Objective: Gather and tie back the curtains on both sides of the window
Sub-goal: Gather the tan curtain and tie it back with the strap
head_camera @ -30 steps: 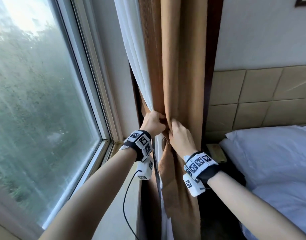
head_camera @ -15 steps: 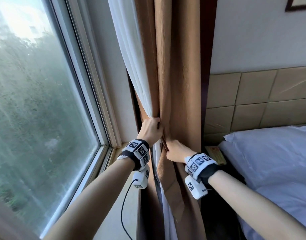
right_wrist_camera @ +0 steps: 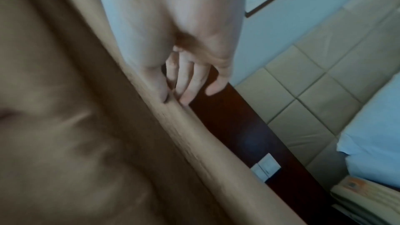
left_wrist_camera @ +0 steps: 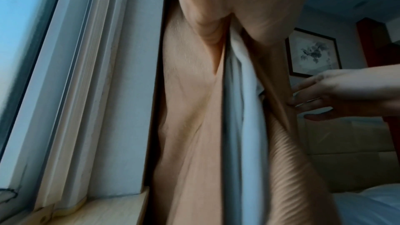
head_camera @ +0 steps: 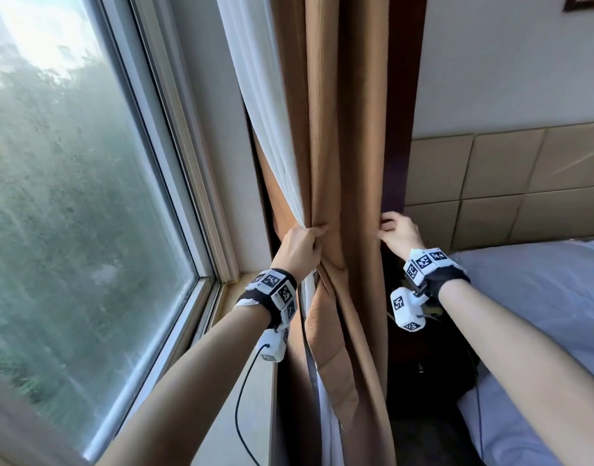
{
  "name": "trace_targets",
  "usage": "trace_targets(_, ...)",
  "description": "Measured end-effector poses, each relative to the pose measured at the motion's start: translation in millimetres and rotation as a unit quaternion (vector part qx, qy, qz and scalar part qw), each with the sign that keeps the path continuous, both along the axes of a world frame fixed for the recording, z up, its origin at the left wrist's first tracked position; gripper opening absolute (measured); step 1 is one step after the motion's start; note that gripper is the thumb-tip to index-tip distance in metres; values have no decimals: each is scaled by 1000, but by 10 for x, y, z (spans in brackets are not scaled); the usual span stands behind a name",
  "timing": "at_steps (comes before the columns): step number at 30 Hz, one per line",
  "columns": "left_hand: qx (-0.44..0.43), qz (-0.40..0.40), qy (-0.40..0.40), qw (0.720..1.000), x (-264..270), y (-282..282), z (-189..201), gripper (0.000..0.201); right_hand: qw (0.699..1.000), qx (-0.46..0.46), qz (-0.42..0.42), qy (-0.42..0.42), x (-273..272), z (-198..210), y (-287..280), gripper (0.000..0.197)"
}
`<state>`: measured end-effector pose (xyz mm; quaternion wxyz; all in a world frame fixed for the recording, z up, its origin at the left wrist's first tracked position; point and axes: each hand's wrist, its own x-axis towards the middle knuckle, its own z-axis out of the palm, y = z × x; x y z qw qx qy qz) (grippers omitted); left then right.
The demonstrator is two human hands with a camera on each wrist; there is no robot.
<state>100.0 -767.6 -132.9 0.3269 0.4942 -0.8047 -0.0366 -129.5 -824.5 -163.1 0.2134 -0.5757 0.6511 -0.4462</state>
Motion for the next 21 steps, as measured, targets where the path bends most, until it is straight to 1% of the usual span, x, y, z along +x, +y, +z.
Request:
trace_targets(1,11,15,18,1000,-10,-30,-5,54,1000,-15,-5,18,63,21,62,21)
trace_targets(2,20,26,34,999,-25,-36,1,51,999,-33,0,35,122,16,111,10)
trace_targets(4,24,40,52,998,-51,-40,11,50,996,-50,28,63,291,-19,282,18)
trace_targets(6,19,49,62,997,-44,-74,16,49,993,-52,54,91,484,-60,497,21)
trace_targets(8,22,47,64,997,-17,-112,29,44,984,-61,90,138,657,-125,648,20)
trace_targets(9,24,42,72,996,-11,-132,25,38,977,-67,106,172,725,-162,691,18)
trace_targets(10,27,36,82,996,-11,-122,32,30,970,-75,117,200,787,-189,705,15)
trace_targets(11,29,26,93,995,-17,-105,37,30,966,-83,117,217,836,-213,692,14)
trace_targets(13,42,21,109,993,-33,-62,46,49,960,-77,110,245,928,-209,666,19)
trace_targets(14,51,24,109,993,-40,-38,60,55,957,-62,114,258,974,-186,670,23)
trace_targets(15,51,26,102,993,-34,-47,58,56,954,-47,121,269,1014,-166,670,25)
trace_targets(17,51,48,80,994,-1,-111,47,47,946,-40,142,288,1064,-122,679,23)
trace_targets(19,59,81,76,992,62,-175,18,35,934,-43,185,304,1063,-119,691,19)
trace_targets(20,67,92,68,991,90,-176,21,30,928,-35,209,307,1036,-131,673,21)
trace_targets(21,65,93,56,992,116,-191,12,23,925,-25,228,302,985,-155,624,27)
